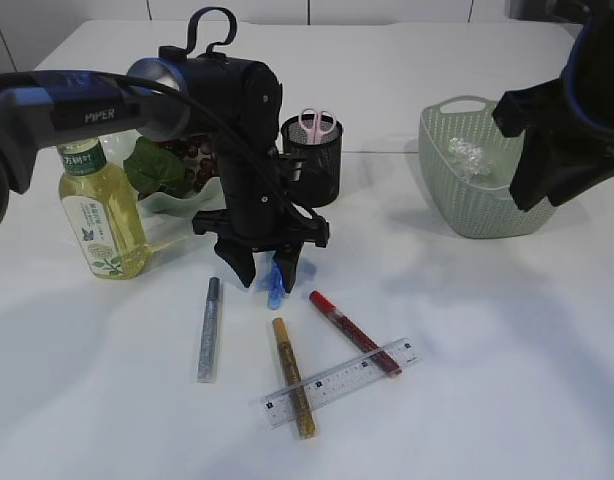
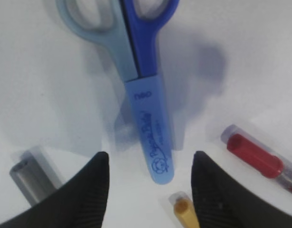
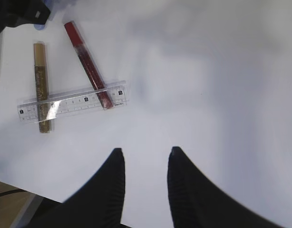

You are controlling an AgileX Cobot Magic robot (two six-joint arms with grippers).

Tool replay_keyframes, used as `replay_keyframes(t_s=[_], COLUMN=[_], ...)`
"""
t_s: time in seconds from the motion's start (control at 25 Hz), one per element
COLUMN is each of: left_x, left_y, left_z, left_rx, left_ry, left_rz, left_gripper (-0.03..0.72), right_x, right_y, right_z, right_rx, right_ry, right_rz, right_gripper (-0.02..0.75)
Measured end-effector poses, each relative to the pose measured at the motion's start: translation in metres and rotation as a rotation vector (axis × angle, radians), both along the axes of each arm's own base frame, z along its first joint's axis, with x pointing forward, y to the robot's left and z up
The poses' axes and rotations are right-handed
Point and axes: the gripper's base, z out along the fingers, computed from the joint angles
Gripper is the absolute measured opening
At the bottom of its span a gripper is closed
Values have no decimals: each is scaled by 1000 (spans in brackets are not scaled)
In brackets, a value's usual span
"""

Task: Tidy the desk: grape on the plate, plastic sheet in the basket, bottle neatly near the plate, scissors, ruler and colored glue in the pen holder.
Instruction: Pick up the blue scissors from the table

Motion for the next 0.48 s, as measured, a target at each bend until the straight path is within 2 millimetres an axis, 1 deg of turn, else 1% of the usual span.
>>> replay_keyframes(t_s=[0.16, 0.36, 0.48], left_x=[0, -2, -3], left_y=[0, -4, -6], left_z=[-2, -13, -16], left_rx=[2, 16, 20], left_ry=[4, 20, 24], left_rz=[0, -11, -16], left_gripper=[396, 395, 394], right_x=[0, 0, 0], right_y=[0, 0, 0], right_z=[0, 0, 0], right_rx=[0, 0, 0], right_ry=[0, 0, 0], right_rz=[0, 0, 0], right_gripper=[260, 260, 260])
